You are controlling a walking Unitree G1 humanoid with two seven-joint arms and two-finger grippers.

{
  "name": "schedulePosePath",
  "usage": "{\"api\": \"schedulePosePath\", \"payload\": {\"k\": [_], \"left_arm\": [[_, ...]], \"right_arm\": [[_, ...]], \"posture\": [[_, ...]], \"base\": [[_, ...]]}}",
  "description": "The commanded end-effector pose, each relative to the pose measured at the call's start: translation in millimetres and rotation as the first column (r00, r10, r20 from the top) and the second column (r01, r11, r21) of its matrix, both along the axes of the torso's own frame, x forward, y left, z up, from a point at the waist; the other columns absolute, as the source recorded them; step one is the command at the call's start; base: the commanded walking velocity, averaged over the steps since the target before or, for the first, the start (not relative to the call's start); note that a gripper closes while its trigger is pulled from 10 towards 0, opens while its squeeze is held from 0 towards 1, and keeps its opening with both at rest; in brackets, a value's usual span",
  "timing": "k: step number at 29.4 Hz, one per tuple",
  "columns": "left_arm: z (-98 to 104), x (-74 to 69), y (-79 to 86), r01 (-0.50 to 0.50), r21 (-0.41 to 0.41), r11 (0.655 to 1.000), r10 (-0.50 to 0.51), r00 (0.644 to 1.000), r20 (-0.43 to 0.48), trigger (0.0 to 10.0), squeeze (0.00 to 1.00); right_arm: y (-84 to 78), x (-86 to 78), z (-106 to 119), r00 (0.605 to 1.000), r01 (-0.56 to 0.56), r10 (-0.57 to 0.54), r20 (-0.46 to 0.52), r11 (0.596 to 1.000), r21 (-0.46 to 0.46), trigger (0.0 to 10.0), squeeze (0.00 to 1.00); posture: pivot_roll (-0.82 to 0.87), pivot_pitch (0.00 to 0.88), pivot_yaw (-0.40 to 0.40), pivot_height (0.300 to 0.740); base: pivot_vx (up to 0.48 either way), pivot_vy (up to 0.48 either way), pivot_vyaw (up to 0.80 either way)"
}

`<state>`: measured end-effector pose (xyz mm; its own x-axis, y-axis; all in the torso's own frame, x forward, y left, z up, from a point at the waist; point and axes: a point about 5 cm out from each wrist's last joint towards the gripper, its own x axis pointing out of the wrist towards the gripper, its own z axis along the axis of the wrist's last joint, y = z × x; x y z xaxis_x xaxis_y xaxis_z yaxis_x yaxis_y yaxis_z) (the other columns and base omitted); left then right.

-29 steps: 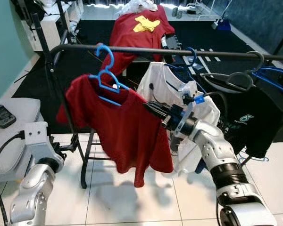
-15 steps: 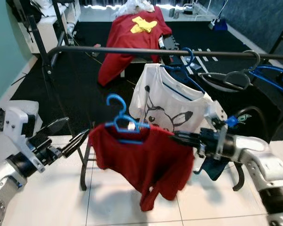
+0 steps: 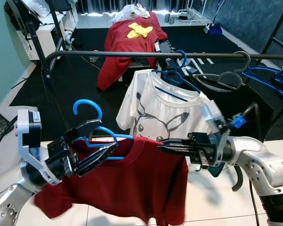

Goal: Hang hanger

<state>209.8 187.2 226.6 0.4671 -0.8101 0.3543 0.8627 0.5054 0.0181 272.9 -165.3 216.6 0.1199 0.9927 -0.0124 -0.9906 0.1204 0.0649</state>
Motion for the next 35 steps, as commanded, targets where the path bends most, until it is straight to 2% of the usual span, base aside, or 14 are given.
{"api": "schedulePosePath", "payload": {"k": [1,7,9,10,12,13,14,15,18,19,22,25,32,35], "left_arm": [[3,-1.1,2.1,0.003,0.012,1.000,-0.003,1.000,0.011,10.0,0.00],[3,0.3,3.7,-0.016,0.005,1.000,0.016,1.000,0.011,10.0,0.00],[2,2.4,9.0,-0.056,0.006,0.998,0.056,0.998,0.012,10.0,0.00],[3,6.7,21.7,-0.135,0.003,0.991,0.135,0.991,0.019,10.0,0.00],[3,6.7,21.7,-0.135,0.003,0.991,0.135,0.991,0.019,10.0,0.00],[4,10.0,36.5,-0.211,-0.006,0.977,0.211,0.977,0.024,10.0,0.00],[4,10.0,36.5,-0.211,-0.006,0.977,0.211,0.977,0.024,10.0,0.00],[6,10.9,47.2,-0.259,-0.013,0.966,0.259,0.965,0.031,10.0,0.00],[6,10.9,47.2,-0.259,-0.013,0.966,0.259,0.965,0.031,10.0,0.00],[6,10.4,54.1,-0.287,-0.013,0.958,0.287,0.957,0.029,10.0,0.00],[-2,8.7,59.5,-0.310,0.011,0.951,0.310,0.951,0.005,10.0,0.00],[-11,7.3,60.3,-0.319,0.023,0.948,0.319,0.947,-0.023,10.0,0.00],[-10,6.9,55.4,-0.301,0.003,0.954,0.301,0.953,-0.021,10.0,0.00],[-5,5.1,47.8,-0.252,-0.032,0.967,0.252,0.968,-0.001,10.0,0.00]], "right_arm": [[1.8,-4.5,9,0.999,-0.041,0.040,0.030,0.999,0.026,0.0,0.00],[3.2,-7.0,7,0.999,-0.053,0.052,0.012,0.998,0.026,0.0,0.00],[2.9,-8.8,6,0.998,-0.056,0.056,0.004,0.998,0.026,0.0,0.00],[2.1,-11.0,6,0.998,-0.057,0.057,-0.007,0.998,0.023,0.0,0.00],[2.1,-11.0,6,0.998,-0.057,0.057,-0.007,0.998,0.023,0.0,0.00],[1.5,-12.5,5,0.998,-0.057,0.057,-0.016,0.998,0.020,0.0,0.00],[1.5,-12.5,5,0.998,-0.057,0.057,-0.016,0.998,0.020,0.0,0.00],[1.1,-13.6,4,0.998,-0.057,0.057,-0.022,0.998,0.018,0.0,0.00],[1.1,-13.6,4,0.998,-0.057,0.057,-0.022,0.998,0.018,0.0,0.00],[1.0,-14.3,4,0.998,-0.057,0.058,-0.027,0.998,0.018,0.0,0.00],[2.2,-14.7,4,0.998,-0.061,0.062,-0.033,0.998,0.021,0.0,0.00],[4.3,-15.6,2,0.996,-0.070,0.071,-0.044,0.997,0.023,0.0,0.00],[4.5,-15.9,1,0.996,-0.074,0.075,-0.052,0.997,0.021,0.0,0.00],[5.1,-15.3,-1,0.996,-0.073,0.074,-0.058,0.997,0.008,0.0,0.00]], "posture": [[-0.06,0.084,0.019,0.740],[-0.06,0.089,0.021,0.740],[-0.06,0.091,0.022,0.740],[-0.07,0.094,0.023,0.740],[-0.07,0.094,0.023,0.740],[-0.07,0.096,0.024,0.740],[-0.07,0.096,0.024,0.740],[-0.06,0.097,0.024,0.740],[-0.06,0.097,0.024,0.740],[-0.06,0.099,0.024,0.740],[-0.06,0.100,0.023,0.740],[-0.06,0.101,0.020,0.740],[-0.06,0.101,0.016,0.740],[-0.06,0.100,0.013,0.740]], "base": [[0.000,0.000,0.00],[0.000,0.000,0.00],[0.000,0.000,0.00],[0.000,0.000,0.00],[0.000,0.000,0.00],[0.000,0.000,0.00],[0.000,0.000,0.00],[0.000,0.000,0.00],[0.000,0.000,0.00],[0.000,0.000,0.00],[0.000,0.000,0.00],[0.000,0.000,0.00],[0.000,0.000,0.00],[0.000,0.000,0.00]]}}
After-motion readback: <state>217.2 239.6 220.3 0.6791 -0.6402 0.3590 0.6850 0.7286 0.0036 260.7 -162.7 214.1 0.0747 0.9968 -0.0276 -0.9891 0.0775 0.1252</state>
